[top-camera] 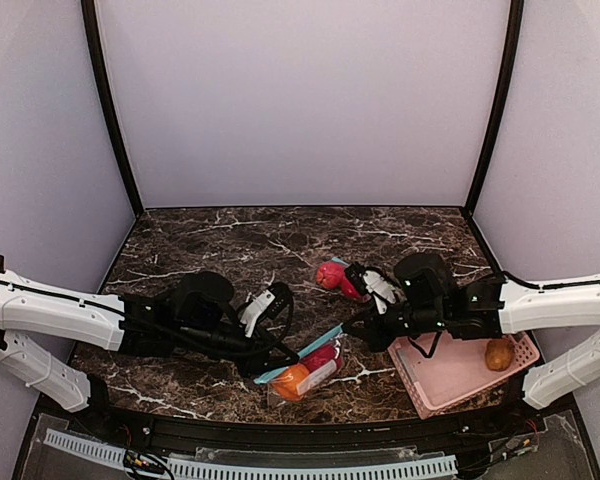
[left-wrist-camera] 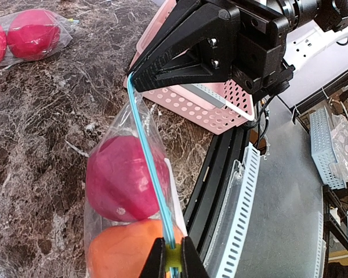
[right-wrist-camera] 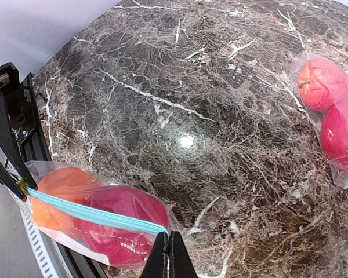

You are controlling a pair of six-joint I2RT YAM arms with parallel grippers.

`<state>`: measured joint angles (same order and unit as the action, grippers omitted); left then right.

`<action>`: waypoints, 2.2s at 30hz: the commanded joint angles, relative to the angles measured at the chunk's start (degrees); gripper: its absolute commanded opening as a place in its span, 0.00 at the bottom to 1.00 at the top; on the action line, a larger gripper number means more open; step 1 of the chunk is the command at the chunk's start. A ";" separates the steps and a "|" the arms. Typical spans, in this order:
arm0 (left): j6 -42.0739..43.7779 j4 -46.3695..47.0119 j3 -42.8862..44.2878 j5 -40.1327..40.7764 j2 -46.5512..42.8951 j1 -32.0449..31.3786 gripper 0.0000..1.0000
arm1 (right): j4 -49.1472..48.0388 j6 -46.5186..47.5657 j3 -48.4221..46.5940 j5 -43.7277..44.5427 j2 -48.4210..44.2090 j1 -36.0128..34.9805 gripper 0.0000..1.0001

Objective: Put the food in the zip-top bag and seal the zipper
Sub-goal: Zip the zipper of the food storage bag, then place the zipper food storage bag at the center of the board.

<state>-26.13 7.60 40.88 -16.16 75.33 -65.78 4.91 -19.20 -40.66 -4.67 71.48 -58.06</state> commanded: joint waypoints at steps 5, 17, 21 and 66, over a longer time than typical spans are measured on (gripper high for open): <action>0.55 -4.23 -1.71 -2.89 -1.38 -0.40 0.01 | 5.01 -0.71 -0.12 8.73 -1.51 3.54 0.00; 0.55 -4.72 -2.25 -2.59 -2.16 -0.14 0.01 | 6.91 -0.69 0.57 9.79 -4.24 4.80 0.00; 0.60 -4.52 -1.98 -2.93 -1.60 -0.14 0.01 | 5.12 0.39 1.52 8.08 -6.34 4.80 0.00; -5.71 2.41 -2.00 -6.25 8.08 11.62 0.01 | 8.14 -8.86 -1.53 14.51 0.31 7.43 0.00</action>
<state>-31.59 11.20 38.17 -19.03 79.90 -56.42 13.10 -24.08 -40.05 2.37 69.23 -52.40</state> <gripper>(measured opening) 0.058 0.005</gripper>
